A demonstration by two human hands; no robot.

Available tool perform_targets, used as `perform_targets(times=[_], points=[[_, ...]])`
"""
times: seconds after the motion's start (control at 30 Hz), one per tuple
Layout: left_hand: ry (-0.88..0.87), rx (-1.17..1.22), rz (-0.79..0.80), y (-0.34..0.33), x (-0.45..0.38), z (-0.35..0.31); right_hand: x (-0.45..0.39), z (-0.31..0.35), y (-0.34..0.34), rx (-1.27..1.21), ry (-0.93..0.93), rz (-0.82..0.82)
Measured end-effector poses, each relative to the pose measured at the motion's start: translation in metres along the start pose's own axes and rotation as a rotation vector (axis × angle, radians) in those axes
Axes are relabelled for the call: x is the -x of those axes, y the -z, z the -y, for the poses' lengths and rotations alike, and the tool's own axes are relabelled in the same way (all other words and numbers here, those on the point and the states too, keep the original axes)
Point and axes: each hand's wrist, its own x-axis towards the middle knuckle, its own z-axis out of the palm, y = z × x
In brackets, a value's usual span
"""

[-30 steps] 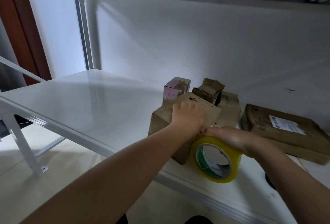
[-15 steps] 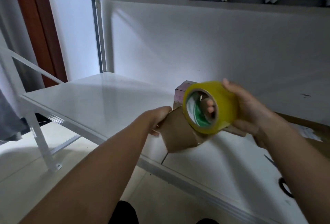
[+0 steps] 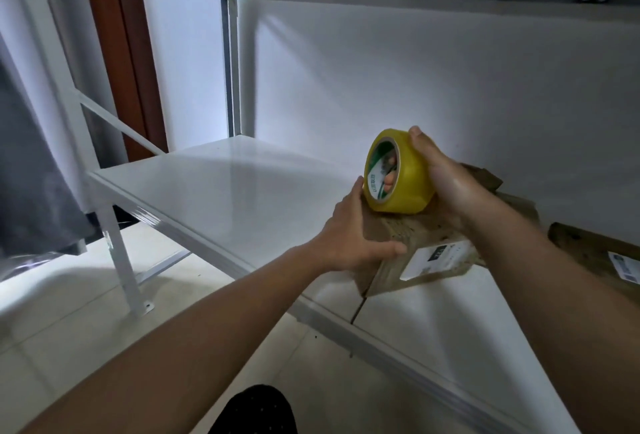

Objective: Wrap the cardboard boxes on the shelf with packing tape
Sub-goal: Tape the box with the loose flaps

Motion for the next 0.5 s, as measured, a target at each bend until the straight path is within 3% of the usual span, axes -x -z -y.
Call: perform_targets(times=[0.13, 0.3, 0.5], points=[[0.067, -0.185, -0.048, -0.008, -0.004, 0.006, -0.007, -0.001, -0.004, 0.038, -0.018, -0.023], [0.126, -0.231, -0.050, -0.008, -0.015, 0.008, -0.009, 0.002, -0.006, 0.049, -0.050, -0.029], [0.252, -0.148, -0.053, 0.003, -0.019, 0.016, 0.000, 0.030, 0.007, 0.263, -0.125, 0.149]])
